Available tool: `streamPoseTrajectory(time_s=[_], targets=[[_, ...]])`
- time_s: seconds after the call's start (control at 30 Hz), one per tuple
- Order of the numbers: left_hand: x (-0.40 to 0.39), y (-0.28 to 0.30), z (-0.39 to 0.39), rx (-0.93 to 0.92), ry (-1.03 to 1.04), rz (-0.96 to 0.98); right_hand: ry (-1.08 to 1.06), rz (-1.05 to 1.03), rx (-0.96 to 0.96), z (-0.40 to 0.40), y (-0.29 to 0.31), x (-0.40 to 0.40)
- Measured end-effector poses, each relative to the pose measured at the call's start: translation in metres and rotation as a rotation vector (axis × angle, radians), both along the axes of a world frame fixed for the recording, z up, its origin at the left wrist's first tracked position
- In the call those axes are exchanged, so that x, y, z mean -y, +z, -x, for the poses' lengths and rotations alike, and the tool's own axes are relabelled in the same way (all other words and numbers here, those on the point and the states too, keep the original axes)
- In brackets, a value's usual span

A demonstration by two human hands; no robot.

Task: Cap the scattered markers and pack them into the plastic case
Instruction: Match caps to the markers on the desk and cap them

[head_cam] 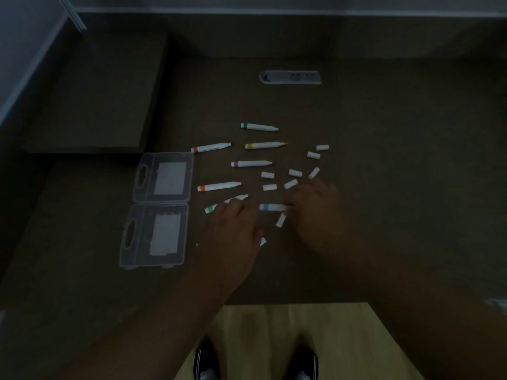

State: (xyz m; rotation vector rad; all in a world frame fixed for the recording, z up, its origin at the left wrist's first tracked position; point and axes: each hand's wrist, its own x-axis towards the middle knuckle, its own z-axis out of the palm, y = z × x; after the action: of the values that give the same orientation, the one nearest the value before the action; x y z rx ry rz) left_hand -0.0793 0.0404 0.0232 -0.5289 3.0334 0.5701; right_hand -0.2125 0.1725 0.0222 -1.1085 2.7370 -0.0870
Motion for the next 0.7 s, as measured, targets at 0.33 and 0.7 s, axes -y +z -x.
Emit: streamPoseTrajectory(time_s=[0.33, 0.7], targets=[[0.011, -0.008, 0.018, -0.066, -0.038, 0.025, 0.205, 0.246, -0.089, -0.028, 0.017, 0.016], [0.017, -0.013, 0.009, 0.072, 0.097, -0.078, 0.015, 0.327, -0.184, -0.029, 0.015, 0.009]])
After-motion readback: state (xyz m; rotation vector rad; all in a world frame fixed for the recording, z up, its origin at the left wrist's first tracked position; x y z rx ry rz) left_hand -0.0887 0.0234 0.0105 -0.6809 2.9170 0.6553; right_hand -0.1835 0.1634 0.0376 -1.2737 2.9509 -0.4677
